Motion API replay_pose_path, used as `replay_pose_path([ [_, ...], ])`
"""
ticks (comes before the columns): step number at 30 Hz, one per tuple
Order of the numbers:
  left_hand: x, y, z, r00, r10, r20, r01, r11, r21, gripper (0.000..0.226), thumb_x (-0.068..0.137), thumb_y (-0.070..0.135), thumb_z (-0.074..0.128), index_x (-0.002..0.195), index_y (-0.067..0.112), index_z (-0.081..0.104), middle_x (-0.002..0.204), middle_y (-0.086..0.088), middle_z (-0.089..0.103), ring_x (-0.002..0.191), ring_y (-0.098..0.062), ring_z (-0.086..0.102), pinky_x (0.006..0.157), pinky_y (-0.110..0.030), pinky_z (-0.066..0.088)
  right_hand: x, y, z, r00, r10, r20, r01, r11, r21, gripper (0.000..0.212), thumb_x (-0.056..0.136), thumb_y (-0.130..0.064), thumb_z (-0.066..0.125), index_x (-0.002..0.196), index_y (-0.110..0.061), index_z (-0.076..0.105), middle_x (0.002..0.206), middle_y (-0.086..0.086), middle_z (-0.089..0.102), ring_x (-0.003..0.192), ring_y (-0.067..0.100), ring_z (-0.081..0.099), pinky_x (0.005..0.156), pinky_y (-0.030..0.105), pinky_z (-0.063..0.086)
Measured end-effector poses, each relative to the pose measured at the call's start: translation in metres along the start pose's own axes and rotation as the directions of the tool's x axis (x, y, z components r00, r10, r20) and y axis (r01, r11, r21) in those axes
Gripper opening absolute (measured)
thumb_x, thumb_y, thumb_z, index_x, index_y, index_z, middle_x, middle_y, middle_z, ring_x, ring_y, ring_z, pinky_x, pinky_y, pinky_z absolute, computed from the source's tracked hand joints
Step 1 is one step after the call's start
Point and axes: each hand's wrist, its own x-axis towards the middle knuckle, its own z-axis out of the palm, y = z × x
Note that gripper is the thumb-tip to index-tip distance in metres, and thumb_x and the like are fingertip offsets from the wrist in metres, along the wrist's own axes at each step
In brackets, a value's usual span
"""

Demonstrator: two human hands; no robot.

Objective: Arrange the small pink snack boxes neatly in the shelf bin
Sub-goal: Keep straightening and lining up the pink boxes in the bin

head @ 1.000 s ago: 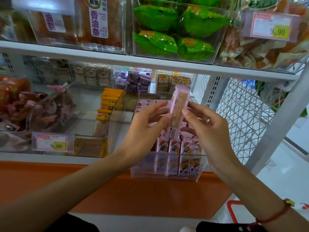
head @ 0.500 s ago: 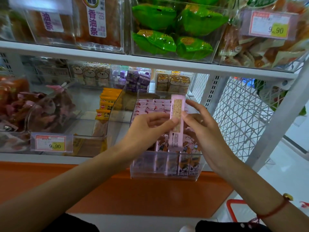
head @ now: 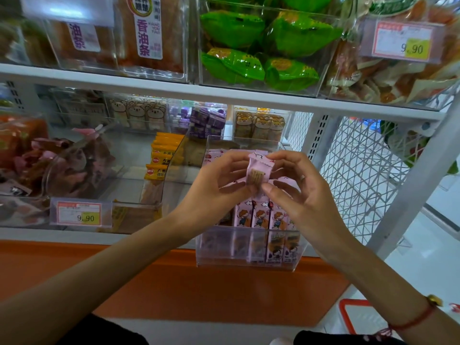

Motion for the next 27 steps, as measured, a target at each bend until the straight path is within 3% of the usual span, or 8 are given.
replay_pose_path([
  [6, 0.002, 0.003, 0.005, 0.98, -0.105, -0.168, 0.072, 0.978, -0.194, 0.041, 0.078, 0.022, 0.07, 0.116, 0.018, 0.054, 0.108, 0.003, 0.069, 0.095, -0.01, 0.07, 0.076, -0.02, 0.056, -0.001, 0.0, 0.0, 1.0, 0.024, 0.008, -0.024, 0.997, -0.067, 0.067, 0.078, -0.035, 0.069, 0.137, -0.039, 0.038, 0.126, -0.012, 0.052, 0.121, 0.007, 0.05, 0.097, 0.026, 0.046],
  [9, 0.003, 0.006, 0.007, 0.951, -0.176, -0.254, 0.102, 0.955, -0.28, 0.046, 0.071, 0.034, 0.073, 0.11, 0.015, 0.056, 0.102, -0.002, 0.07, 0.09, -0.013, 0.071, 0.072, -0.022, 0.057, -0.002, -0.001, 0.004, 1.0, 0.002, 0.007, -0.001, 0.992, -0.13, 0.056, 0.08, -0.027, 0.072, 0.129, -0.031, 0.045, 0.123, -0.014, 0.055, 0.114, 0.003, 0.055, 0.095, 0.029, 0.049],
  [13, 0.003, 0.007, 0.005, 0.951, -0.223, -0.217, 0.165, 0.953, -0.255, 0.058, 0.065, 0.041, 0.073, 0.114, 0.017, 0.055, 0.106, -0.001, 0.07, 0.093, -0.01, 0.07, 0.076, -0.022, 0.057, 0.001, -0.001, 0.002, 0.999, 0.016, -0.05, -0.021, 0.996, -0.09, 0.04, 0.079, -0.017, 0.073, 0.112, -0.032, 0.057, 0.11, -0.013, 0.064, 0.101, 0.004, 0.063, 0.083, 0.024, 0.054],
  [17, 0.005, 0.008, -0.004, 0.963, -0.239, -0.124, 0.172, 0.901, -0.398, 0.052, 0.077, 0.026, 0.068, 0.126, 0.029, 0.048, 0.11, 0.002, 0.07, 0.098, -0.012, 0.069, 0.08, -0.022, 0.056, 0.001, 0.005, -0.003, 0.985, 0.17, -0.015, -0.17, 0.985, 0.03, 0.037, 0.082, -0.013, 0.068, 0.116, -0.027, 0.062, 0.109, -0.006, 0.067, 0.097, 0.006, 0.065, 0.08, 0.021, 0.054],
  [20, 0.006, 0.009, -0.006, 0.963, -0.223, -0.152, 0.149, 0.908, -0.391, 0.044, 0.087, 0.014, 0.062, 0.128, 0.027, 0.051, 0.113, 0.0, 0.069, 0.098, -0.013, 0.07, 0.076, -0.021, 0.056, 0.0, 0.006, -0.005, 0.974, 0.225, 0.006, -0.225, 0.968, 0.108, 0.042, 0.078, -0.022, 0.069, 0.119, -0.028, 0.06, 0.109, -0.008, 0.066, 0.097, 0.005, 0.065, 0.078, 0.016, 0.052],
  [23, 0.005, 0.009, -0.004, 0.931, -0.268, -0.247, 0.156, 0.906, -0.392, 0.039, 0.085, 0.02, 0.065, 0.123, 0.015, 0.054, 0.11, -0.01, 0.069, 0.093, -0.013, 0.071, 0.072, -0.02, 0.056, 0.0, 0.002, -0.005, 0.987, 0.158, -0.02, -0.158, 0.987, -0.019, 0.051, 0.068, -0.033, 0.074, 0.115, -0.031, 0.057, 0.114, -0.01, 0.063, 0.102, 0.005, 0.063, 0.085, 0.024, 0.052],
  [25, 0.006, 0.008, -0.003, 0.919, -0.293, -0.265, 0.169, 0.897, -0.408, 0.04, 0.081, 0.024, 0.067, 0.117, 0.011, 0.056, 0.106, -0.01, 0.071, 0.09, -0.013, 0.072, 0.07, -0.02, 0.056, 0.0, 0.001, -0.004, 0.993, 0.108, -0.056, -0.113, 0.99, -0.087, 0.041, 0.073, -0.024, 0.076, 0.11, -0.03, 0.058, 0.111, -0.011, 0.064, 0.103, 0.005, 0.062, 0.087, 0.027, 0.053],
  [27, 0.006, 0.01, -0.002, 0.923, -0.29, -0.252, 0.177, 0.904, -0.39, 0.049, 0.073, 0.032, 0.071, 0.115, 0.011, 0.057, 0.105, -0.009, 0.071, 0.089, -0.013, 0.072, 0.069, -0.021, 0.057, 0.001, 0.003, -0.006, 0.989, 0.099, -0.109, -0.106, 0.993, -0.058, 0.033, 0.078, -0.019, 0.072, 0.106, -0.029, 0.06, 0.107, -0.013, 0.064, 0.097, 0.001, 0.063, 0.079, 0.022, 0.055],
])
